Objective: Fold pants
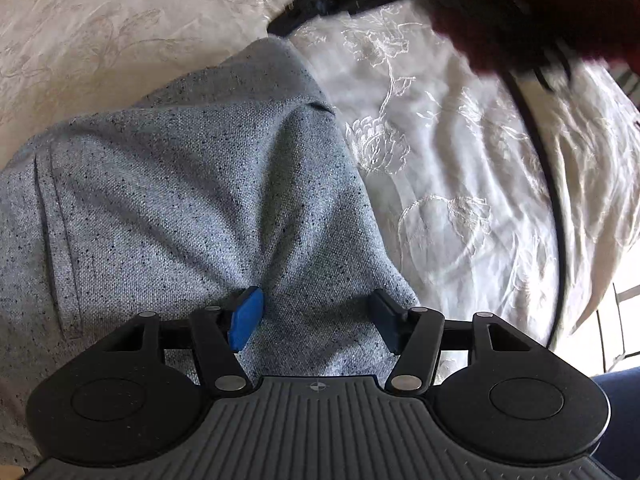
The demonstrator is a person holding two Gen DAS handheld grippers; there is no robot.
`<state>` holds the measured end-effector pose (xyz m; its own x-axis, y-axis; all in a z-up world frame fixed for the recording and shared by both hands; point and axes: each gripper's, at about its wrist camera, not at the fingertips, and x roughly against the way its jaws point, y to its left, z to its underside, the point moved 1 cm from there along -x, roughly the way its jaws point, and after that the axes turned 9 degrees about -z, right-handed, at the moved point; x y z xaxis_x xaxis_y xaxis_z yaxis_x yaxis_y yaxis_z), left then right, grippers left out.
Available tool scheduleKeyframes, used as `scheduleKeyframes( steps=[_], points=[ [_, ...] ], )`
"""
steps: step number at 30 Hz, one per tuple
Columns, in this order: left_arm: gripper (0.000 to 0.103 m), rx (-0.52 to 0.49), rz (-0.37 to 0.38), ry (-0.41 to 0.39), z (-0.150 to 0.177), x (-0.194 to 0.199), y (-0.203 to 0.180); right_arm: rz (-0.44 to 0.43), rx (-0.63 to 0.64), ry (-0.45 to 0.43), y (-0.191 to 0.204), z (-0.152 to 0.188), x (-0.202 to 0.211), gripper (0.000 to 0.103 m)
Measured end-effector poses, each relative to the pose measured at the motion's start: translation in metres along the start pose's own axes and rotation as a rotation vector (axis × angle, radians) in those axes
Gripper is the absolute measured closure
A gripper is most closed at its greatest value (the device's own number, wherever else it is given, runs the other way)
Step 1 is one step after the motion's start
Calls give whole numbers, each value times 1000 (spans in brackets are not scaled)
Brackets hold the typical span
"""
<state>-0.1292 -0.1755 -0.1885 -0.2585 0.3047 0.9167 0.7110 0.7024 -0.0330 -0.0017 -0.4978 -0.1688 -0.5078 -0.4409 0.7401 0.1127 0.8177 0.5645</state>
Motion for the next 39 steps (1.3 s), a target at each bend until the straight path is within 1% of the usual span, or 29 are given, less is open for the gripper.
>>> scheduleKeyframes(
  steps=[2,3,4,5,6,7,8,10,12,13,14,15,16,19,21,22,24,25,26,28,29,31,34,35,37,39],
  points=[
    [45,3,3,0,0,1,1,-45,-32,-18,-6,-12,7,102],
    [45,7,3,1,-1,1,1,-69,-38,-9,-7,-14,10,101],
    [45,9,3,2,-2,1,1,-88,-51,10,-8,-15,12,94],
    [45,8,2,1,-2,1,1,-96,-61,24,-9,-12,15,81],
    [45,5,1,-1,-2,1,1,-105,-61,35,-9,-9,17,72],
    [45,3,0,-2,-1,1,1,-108,-60,43,-9,-3,18,55],
    [45,2,0,-3,-1,1,1,-110,-66,48,-10,1,19,51],
    [45,1,0,-3,-1,0,1,-126,-95,63,-12,10,17,53],
    [45,1,3,-2,-1,1,2,-141,-107,79,-11,17,12,64],
    [45,1,4,-2,-1,1,2,-149,-101,99,-9,20,7,95],
    [45,1,5,-2,-1,1,2,-146,-90,109,-5,22,5,97],
    [45,3,6,-4,0,1,2,-142,-70,109,-2,21,4,98],
    [44,7,7,-7,0,1,3,-118,-37,108,3,20,2,99],
    [44,14,9,-10,1,1,4,-16,91,111,19,10,-7,102],
    [44,10,7,-8,3,1,3,25,121,94,19,1,-10,102],
    [44,9,6,-9,3,2,3,28,111,80,17,-5,-11,102],
    [44,16,7,-8,3,3,4,2,77,56,10,-17,-6,102],
    [44,20,9,-7,3,4,4,-30,81,52,10,-19,-2,101],
    [44,25,12,-6,2,4,6,-61,120,52,15,-18,4,99],
    [44,23,17,-3,2,5,6,-56,238,90,29,-7,14,96],
    [44,22,20,-4,2,6,6,-41,295,123,35,4,17,92],
    [44,21,34,3,2,9,5,-2,368,189,43,29,17,91],
    [42,-32,20,7,7,9,-1,38,403,268,43,62,22,91],
    [42,-43,16,5,9,9,-2,38,398,293,42,72,23,91],
    [41,-40,15,4,10,8,-2,22,383,323,43,86,22,91],
    [40,-25,21,8,9,7,-1,12,367,333,44,94,17,91]
  ],
)
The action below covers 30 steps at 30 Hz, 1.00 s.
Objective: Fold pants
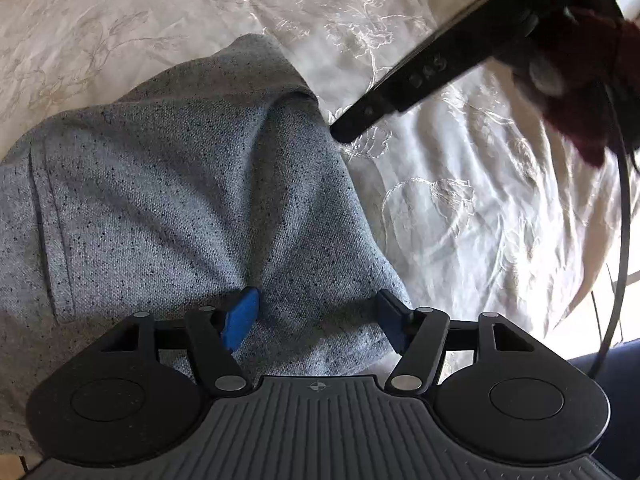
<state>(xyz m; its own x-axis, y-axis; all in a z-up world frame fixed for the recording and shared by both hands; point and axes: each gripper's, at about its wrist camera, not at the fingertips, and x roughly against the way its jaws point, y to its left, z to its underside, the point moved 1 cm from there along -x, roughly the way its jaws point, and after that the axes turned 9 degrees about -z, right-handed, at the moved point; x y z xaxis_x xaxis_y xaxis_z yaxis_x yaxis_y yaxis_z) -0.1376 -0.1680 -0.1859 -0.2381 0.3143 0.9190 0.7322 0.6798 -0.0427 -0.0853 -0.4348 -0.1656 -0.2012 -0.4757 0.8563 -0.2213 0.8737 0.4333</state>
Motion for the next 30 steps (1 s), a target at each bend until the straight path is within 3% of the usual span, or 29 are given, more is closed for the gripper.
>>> scheduleKeyframes(
  steps=[5,8,11,17,24,27,30],
  points=[
    [39,2,-6,-7,4,-2,3,-51,-183,-124,-25,-35,-10,91],
    [39,-2,-10,-12,5,-1,0,-37,-223,-221,-37,-64,-3,92],
    [39,18,-8,-14,7,2,1,-19,-224,-240,-44,-77,5,91],
    [39,63,8,-73,5,23,2,-13,-150,-231,-22,-42,28,86],
    [39,163,-45,-171,-4,47,42,-15,-42,-170,22,3,22,86],
    [39,217,-67,-189,-24,46,67,13,-61,-168,24,-4,4,85],
    [39,236,-86,-200,-50,42,84,56,-163,-160,13,-5,-9,74]
  ],
)
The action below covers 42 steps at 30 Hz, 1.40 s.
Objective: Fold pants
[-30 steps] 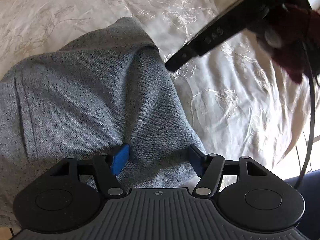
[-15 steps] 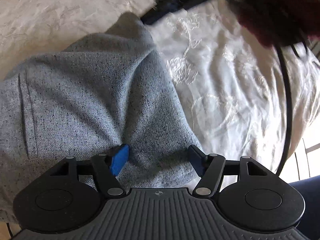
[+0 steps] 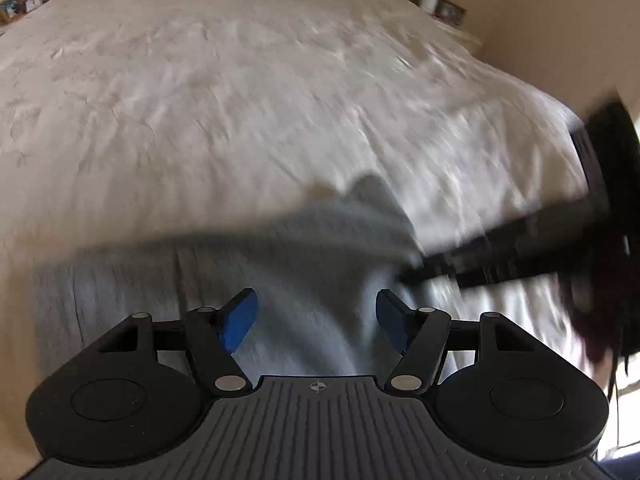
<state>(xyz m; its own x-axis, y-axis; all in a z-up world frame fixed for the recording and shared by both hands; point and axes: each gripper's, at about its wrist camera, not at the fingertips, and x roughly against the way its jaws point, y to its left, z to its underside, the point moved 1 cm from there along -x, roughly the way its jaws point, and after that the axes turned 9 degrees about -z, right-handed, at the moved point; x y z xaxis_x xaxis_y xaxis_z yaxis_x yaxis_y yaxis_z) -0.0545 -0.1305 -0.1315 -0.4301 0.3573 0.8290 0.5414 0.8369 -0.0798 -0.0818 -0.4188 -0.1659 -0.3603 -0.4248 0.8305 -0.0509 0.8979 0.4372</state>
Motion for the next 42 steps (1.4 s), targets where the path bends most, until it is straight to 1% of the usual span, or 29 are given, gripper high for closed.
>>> scheduleKeyframes(
  steps=[2,4,6,7,8,10,11,14,15,17,20,21,22,24,26,27,30,32,34,36,37,38,40,42],
  points=[
    [39,-6,4,-1,-18,-5,0,2,-50,-10,-6,5,3,70],
    [39,-33,36,2,-33,-11,-7,-8,-72,-16,-4,14,10,70],
    [39,-94,71,12,-43,-22,-20,-20,-96,-19,-4,19,13,69],
    [39,-131,87,33,-48,-29,-29,-25,-103,-19,-4,21,12,69],
    [39,-163,118,55,-50,-38,-37,-28,-106,-17,-3,23,11,69],
    [39,-222,213,96,-54,-50,-52,-27,-111,-19,-1,26,7,69],
    [39,-266,233,113,-55,-55,-61,-28,-116,-18,0,27,5,69],
    [39,-413,199,142,-50,-67,-83,-33,-130,-16,2,35,5,69],
    [39,-463,169,149,-47,-72,-88,-35,-132,-10,3,39,4,69],
    [34,-544,62,139,-43,-83,-92,-21,-126,9,5,47,1,69],
    [28,-520,45,156,-48,-98,-85,-12,-140,19,5,57,-1,70],
    [25,-529,34,156,-51,-103,-87,-13,-150,20,4,59,-1,71],
    [26,-539,24,150,-52,-105,-88,-13,-160,19,3,61,-2,71],
    [26,-534,-38,119,-60,-112,-90,-20,-178,23,1,65,-2,71],
    [26,-466,-46,136,-71,-121,-84,-25,-187,27,1,70,-3,71],
    [26,-453,-61,140,-76,-125,-83,-28,-193,29,0,73,-3,71],
    [26,-486,-94,147,-89,-138,-84,-46,-229,31,-2,78,-3,71],
    [26,-512,-105,124,-93,-137,-86,-57,-238,31,-3,80,-3,71],
    [26,-502,-130,93,-99,-131,-83,-67,-250,34,-3,84,-2,73],
    [27,-440,-171,59,-104,-117,-67,-77,-265,39,-5,88,0,75],
    [27,-399,-180,49,-109,-114,-62,-90,-273,42,-7,90,1,79],
    [28,-355,-172,45,-108,-107,-53,-112,-275,47,-10,93,3,89],
    [28,-300,-121,22,-108,-92,-44,-126,-248,54,-8,97,5,93],
    [28,-298,-65,-15,-104,-75,-44,-126,-233,52,-8,99,6,94]
  ],
)
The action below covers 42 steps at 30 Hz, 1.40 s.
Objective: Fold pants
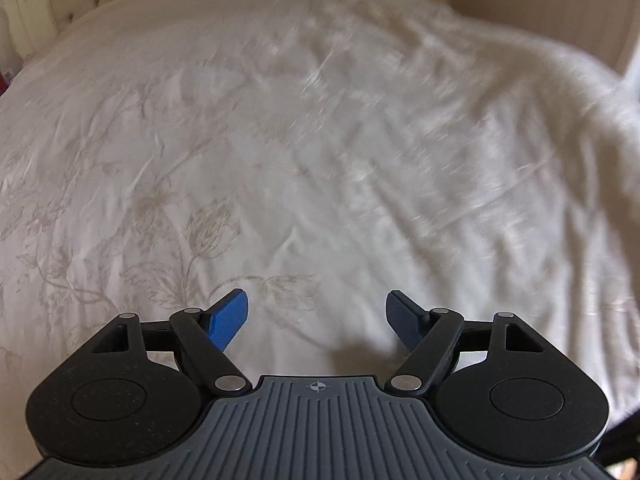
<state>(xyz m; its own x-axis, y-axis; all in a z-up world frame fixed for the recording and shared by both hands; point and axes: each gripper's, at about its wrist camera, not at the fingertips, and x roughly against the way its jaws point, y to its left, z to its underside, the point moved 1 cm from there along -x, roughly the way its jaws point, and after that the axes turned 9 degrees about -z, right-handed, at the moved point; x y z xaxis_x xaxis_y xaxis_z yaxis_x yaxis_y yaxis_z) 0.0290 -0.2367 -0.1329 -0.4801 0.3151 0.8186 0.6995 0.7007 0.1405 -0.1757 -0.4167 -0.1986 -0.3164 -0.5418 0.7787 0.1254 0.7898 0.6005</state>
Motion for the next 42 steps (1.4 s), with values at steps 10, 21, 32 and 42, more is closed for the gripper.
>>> scheduleKeyframes(
  steps=[10,21,32,42],
  points=[
    [25,-341,59,107,37,-23,-58,15,-35,-14,6,8,2,95],
    [21,-43,-53,83,-6,-45,-13,46,-35,-18,17,20,-3,95],
    [21,62,-3,-52,40,54,32,65,107,-163,50,12,39,81],
    [20,-166,71,202,187,72,-13,107,284,212,75,78,-20,69]
  ],
)
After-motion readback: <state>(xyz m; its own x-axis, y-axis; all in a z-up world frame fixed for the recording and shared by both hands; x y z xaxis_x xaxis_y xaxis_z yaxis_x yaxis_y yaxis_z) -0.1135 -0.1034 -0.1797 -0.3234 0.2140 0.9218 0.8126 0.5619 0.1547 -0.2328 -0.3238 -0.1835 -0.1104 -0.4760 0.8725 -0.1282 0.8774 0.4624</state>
